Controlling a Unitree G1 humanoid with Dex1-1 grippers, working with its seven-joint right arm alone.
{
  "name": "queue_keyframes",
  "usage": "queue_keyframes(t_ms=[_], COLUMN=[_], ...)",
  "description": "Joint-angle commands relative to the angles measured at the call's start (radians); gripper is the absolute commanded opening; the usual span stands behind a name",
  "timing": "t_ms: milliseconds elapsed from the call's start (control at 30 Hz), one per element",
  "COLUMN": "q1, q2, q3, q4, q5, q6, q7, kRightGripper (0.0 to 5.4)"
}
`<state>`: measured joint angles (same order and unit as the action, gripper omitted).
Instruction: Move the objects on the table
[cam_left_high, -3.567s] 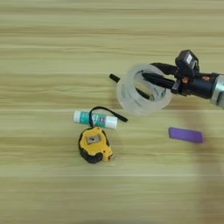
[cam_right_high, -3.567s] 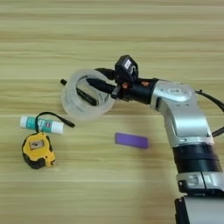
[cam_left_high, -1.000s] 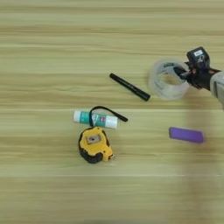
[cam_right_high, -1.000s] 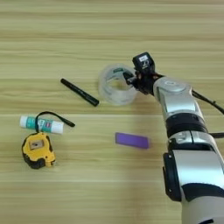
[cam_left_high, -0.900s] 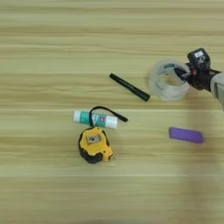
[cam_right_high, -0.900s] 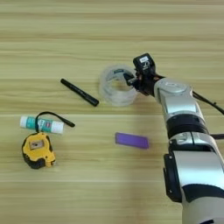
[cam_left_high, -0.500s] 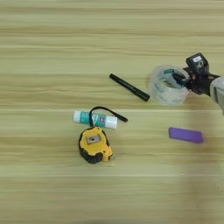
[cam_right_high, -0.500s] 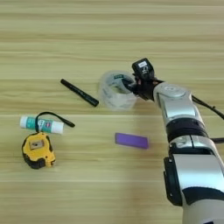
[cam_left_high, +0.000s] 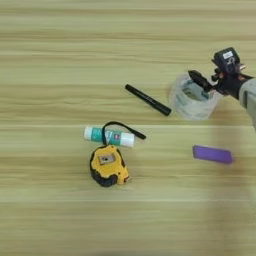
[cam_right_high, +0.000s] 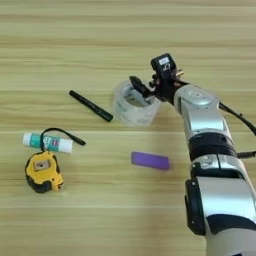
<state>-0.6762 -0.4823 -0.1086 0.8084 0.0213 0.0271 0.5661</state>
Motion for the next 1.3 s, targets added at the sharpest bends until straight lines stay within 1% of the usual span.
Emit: queue_keyframes(t_ms=[33, 100, 133, 200, 233, 300, 400, 467, 567, 767, 1067, 1300], q1=[-0.064, -0.059, -0.054, -0.037, -0.024, 0.002, 0.043, 0.068, 0.1, 0.147, 0.195, 0.237], q2=[-0.017, -0.011, -0.009, -0.001, 0.004, 0.017, 0.035, 0.045, 0.061, 0.071, 0.061, 0.041], q3=[-0.035, -0.044, -0.045, -0.042, -0.038, -0.031, -0.02, -0.013, 0.007, 0.041, 0.064, 0.092], q4=[-0.11, -0.136, -0.148, -0.196, -0.224, -0.284, -0.374, -0.427, -0.512, -0.617, -0.697, -0.74], q5=[0.038, 0.049, 0.052, 0.067, 0.076, 0.1, 0.14, 0.155, 0.173, 0.189, 0.228, 0.235], q6=[-0.069, -0.101, -0.122, -0.174, -0.202, -0.237, -0.257, -0.26, -0.242, -0.221, -0.205, -0.167], q7=[-0.018, -0.01, -0.008, 0.018, 0.034, 0.073, 0.127, 0.148, 0.176, 0.216, 0.302, 0.381], kRightGripper=[4.82, 4.95, 5.18, 5.39, 5.39, 5.39, 5.39, 5.39, 5.39, 5.39, 5.39, 5.39])
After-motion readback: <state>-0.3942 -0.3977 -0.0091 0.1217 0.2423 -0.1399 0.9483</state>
